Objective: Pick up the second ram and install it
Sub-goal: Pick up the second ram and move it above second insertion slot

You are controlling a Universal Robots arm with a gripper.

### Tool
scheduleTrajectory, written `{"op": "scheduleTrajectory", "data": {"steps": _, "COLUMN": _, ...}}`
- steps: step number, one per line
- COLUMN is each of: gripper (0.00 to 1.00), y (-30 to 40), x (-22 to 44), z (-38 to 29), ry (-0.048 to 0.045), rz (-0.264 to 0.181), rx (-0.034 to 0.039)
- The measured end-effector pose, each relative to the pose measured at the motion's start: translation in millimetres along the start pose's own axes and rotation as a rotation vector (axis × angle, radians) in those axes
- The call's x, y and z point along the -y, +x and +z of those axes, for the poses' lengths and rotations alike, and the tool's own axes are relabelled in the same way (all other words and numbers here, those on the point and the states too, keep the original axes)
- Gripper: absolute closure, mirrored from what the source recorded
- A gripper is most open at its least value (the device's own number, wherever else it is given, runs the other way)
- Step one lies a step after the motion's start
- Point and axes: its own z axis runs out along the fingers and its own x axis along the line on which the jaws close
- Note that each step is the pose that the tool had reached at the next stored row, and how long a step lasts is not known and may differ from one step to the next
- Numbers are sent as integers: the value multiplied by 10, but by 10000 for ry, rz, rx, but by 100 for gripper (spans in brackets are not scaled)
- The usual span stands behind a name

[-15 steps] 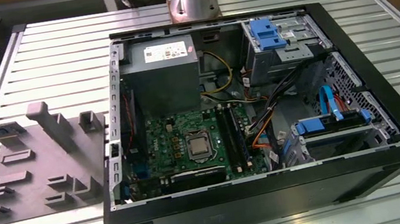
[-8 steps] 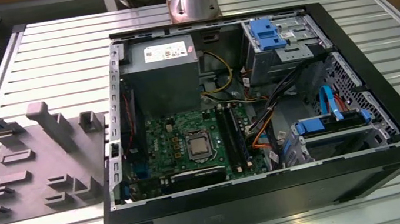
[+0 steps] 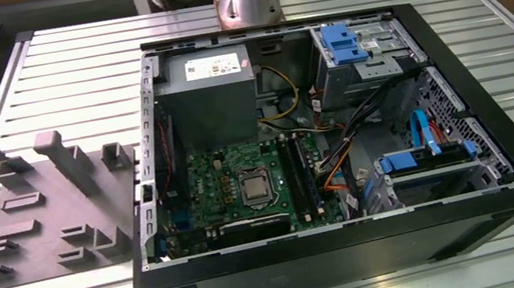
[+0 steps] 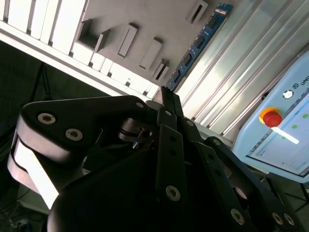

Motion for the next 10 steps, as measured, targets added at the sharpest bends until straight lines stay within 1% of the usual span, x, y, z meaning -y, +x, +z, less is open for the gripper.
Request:
{"op": "scheduleTrajectory", "data": {"steps": 7, "gripper": 89, "y": -6, "x": -6, "z": -128, "ry": 0, "rz": -1, "rx": 3}}
{"op": "scheduleTrajectory", "data": {"steps": 10, "gripper": 89, "y": -11, "x": -9, "z": -201, "ry": 0, "rz": -1, "rx": 5}}
